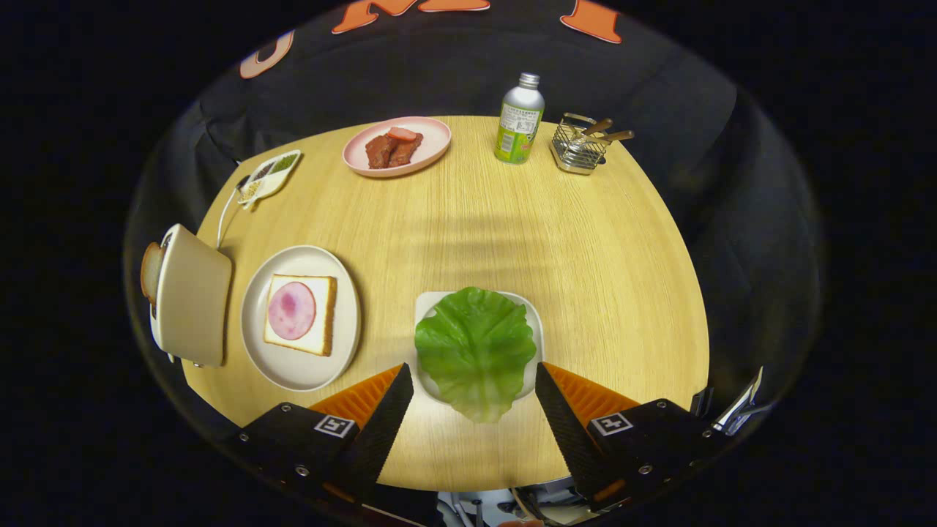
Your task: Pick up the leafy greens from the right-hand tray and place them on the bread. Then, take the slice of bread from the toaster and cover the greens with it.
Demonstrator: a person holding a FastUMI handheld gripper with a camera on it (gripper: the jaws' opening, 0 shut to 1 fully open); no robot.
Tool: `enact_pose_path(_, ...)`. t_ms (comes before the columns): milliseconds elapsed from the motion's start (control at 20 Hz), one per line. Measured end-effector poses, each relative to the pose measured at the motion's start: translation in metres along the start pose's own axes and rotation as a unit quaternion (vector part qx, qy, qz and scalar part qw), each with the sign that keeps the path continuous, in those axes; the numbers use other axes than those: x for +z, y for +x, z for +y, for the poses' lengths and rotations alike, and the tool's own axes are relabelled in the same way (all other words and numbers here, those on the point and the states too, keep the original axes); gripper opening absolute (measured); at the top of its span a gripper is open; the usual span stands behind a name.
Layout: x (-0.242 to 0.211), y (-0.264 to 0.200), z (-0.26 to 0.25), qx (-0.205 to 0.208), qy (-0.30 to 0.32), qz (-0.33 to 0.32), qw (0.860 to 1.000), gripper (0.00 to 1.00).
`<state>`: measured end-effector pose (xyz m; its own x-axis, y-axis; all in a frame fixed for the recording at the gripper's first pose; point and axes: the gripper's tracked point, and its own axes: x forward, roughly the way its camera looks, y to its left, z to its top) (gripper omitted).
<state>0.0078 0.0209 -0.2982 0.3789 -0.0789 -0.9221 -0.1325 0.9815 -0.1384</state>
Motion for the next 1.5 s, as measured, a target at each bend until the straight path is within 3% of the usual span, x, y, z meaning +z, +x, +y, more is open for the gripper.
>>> enact_pose_path(550,-0.010,0.067,-0.004,-0.005,-0.011,0.091,0.996,1.00)
enact_pose_path(900,-0.018,0.086,-0.006,-0.002,-0.005,0.122,0.993,1.00)
enact_pose_path(1150,-0.018,0.088,-0.002,0.022,0.001,0.131,0.991,0.99)
enact_pose_path(1250,-0.020,0.089,0.005,0.033,0.007,0.135,0.990,0.94)
enact_pose_path(1300,-0.019,0.090,0.006,0.034,0.007,0.133,0.991,0.82)
enact_pose_path(1500,-0.019,0.089,0.010,0.036,-0.010,0.130,0.991,0.62)
